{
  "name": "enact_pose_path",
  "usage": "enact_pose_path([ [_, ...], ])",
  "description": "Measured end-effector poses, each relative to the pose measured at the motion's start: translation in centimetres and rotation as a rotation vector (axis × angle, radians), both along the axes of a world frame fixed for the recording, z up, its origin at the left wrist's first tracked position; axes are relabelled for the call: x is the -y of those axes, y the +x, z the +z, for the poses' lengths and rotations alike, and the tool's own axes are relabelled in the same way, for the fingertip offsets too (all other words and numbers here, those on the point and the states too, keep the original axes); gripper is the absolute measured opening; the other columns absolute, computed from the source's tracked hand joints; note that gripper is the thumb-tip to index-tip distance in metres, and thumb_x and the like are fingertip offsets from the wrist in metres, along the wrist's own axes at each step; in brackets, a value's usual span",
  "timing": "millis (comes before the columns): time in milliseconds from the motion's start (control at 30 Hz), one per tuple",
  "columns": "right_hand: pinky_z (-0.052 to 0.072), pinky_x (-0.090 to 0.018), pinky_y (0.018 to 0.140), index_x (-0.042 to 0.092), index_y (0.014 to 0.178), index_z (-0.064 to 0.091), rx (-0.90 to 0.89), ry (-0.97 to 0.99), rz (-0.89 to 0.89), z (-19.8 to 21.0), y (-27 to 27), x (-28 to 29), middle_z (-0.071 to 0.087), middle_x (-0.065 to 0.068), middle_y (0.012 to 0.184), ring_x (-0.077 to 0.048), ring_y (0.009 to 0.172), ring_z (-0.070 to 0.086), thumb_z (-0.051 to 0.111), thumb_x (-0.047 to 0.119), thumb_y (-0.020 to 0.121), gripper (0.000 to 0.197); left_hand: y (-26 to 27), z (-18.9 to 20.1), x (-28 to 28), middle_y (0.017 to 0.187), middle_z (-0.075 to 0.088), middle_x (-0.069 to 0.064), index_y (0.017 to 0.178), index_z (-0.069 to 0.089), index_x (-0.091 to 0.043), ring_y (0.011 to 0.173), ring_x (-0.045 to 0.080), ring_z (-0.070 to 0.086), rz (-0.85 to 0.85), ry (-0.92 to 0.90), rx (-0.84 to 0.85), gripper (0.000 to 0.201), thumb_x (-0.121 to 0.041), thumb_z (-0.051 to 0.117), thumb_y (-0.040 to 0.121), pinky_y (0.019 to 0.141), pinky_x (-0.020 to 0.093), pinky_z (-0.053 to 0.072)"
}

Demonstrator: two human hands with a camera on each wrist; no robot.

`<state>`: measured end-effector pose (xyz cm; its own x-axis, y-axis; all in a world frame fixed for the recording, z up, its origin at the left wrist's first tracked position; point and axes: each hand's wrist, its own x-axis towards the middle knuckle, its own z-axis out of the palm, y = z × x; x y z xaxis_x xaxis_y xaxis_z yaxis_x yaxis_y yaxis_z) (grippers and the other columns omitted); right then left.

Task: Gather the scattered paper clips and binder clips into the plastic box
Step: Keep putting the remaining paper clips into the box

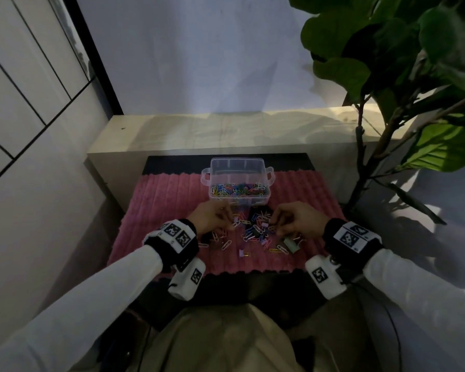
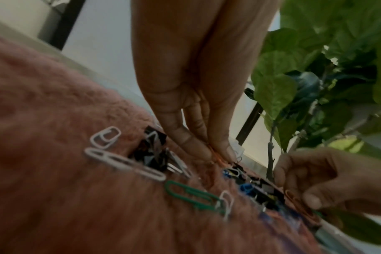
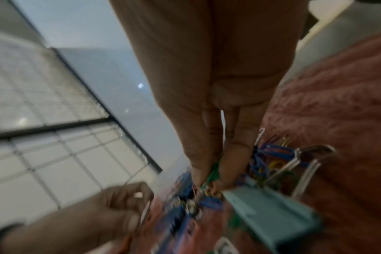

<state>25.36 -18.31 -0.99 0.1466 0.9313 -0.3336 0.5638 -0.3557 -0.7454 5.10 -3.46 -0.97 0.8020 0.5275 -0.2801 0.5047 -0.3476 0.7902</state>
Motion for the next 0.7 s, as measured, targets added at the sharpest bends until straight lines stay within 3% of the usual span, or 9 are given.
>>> enact_pose_path([
  [167, 0.053, -0.016, 0.057, 0.008, 0.091, 0.067, -0.196, 0.086, -0.129, 1.1, 1.1, 0.4, 0.069, -0.003, 0.080, -0.005, 0.063, 0.066, 0.066, 0.001, 0.079, 0.014, -0.7, 0.5, -0.7, 0.077, 0.065, 0.002, 0.078, 0.059, -0.016, 0.067, 0.014, 0.062, 0.038, -0.075, 0.057, 0.017, -0.005, 0.071, 0.074, 0.059, 0.019, 0.055],
  [233, 0.052, -0.015, 0.058, 0.008, 0.090, 0.067, -0.227, 0.128, -0.156, 1.9, 1.3, -0.1, 0.068, -0.005, 0.079, -0.004, 0.061, 0.066, 0.065, 0.002, 0.080, 0.012, -1.0, 1.0, -1.2, 0.079, 0.065, 0.001, 0.086, 0.063, -0.014, 0.066, 0.012, 0.062, 0.051, -0.086, 0.069, 0.015, -0.006, 0.070, 0.076, 0.061, 0.020, 0.055],
  [367, 0.053, -0.013, 0.060, 0.000, 0.095, 0.061, -0.338, 0.262, -0.249, 4.1, 1.4, -2.9, 0.064, -0.007, 0.082, -0.009, 0.065, 0.064, 0.057, 0.001, 0.084, 0.011, -1.6, 2.2, -1.9, 0.080, 0.063, -0.002, 0.110, 0.061, -0.003, 0.055, -0.001, 0.063, 0.061, -0.138, 0.110, 0.028, 0.000, 0.060, 0.082, 0.055, 0.009, 0.050],
  [467, 0.054, -0.016, 0.055, 0.002, 0.081, 0.059, -0.389, 0.299, -0.399, 4.8, 1.4, -6.9, 0.059, -0.010, 0.074, -0.016, 0.061, 0.059, 0.057, -0.004, 0.084, 0.007, -2.2, 2.5, -2.5, 0.077, 0.062, 0.001, 0.095, 0.063, 0.000, 0.053, 0.000, 0.064, 0.125, -0.185, 0.148, 0.016, 0.006, 0.057, 0.081, 0.052, 0.009, 0.050],
  [533, 0.056, -0.024, 0.062, 0.005, 0.081, 0.060, -0.265, 0.265, -0.435, 4.6, 1.0, -9.4, 0.061, -0.009, 0.076, -0.020, 0.066, 0.060, 0.059, 0.000, 0.085, 0.006, -2.5, 2.8, -3.1, 0.072, 0.066, -0.001, 0.081, 0.065, -0.006, 0.056, 0.001, 0.064, 0.117, -0.161, 0.149, 0.014, 0.006, 0.059, 0.080, 0.056, 0.010, 0.052],
  [567, 0.056, -0.026, 0.066, 0.004, 0.085, 0.061, -0.157, 0.244, -0.414, 4.5, 0.6, -10.2, 0.063, -0.008, 0.079, -0.020, 0.069, 0.061, 0.059, 0.005, 0.086, 0.003, -2.5, 3.1, -3.4, 0.069, 0.067, -0.004, 0.080, 0.066, -0.007, 0.057, 0.000, 0.064, 0.105, -0.143, 0.141, 0.014, 0.005, 0.059, 0.080, 0.057, 0.010, 0.053],
  [633, 0.052, -0.025, 0.071, -0.001, 0.096, 0.064, 0.090, 0.197, -0.347, 4.4, -0.1, -11.2, 0.062, -0.008, 0.086, -0.016, 0.071, 0.059, 0.057, 0.013, 0.089, 0.017, -2.0, 3.5, -4.1, 0.064, 0.068, -0.008, 0.080, 0.067, -0.007, 0.057, -0.002, 0.063, 0.096, -0.098, 0.119, 0.011, 0.002, 0.062, 0.079, 0.059, 0.010, 0.052],
  [700, 0.048, -0.028, 0.076, -0.003, 0.097, 0.065, 0.305, 0.190, -0.273, 4.7, -0.6, -10.7, 0.062, -0.012, 0.088, -0.020, 0.076, 0.060, 0.054, 0.016, 0.091, 0.023, -1.0, 3.8, -5.1, 0.058, 0.067, -0.011, 0.080, 0.069, -0.007, 0.058, 0.000, 0.061, 0.086, -0.014, 0.077, 0.005, -0.004, 0.067, 0.077, 0.066, 0.013, 0.050],
])
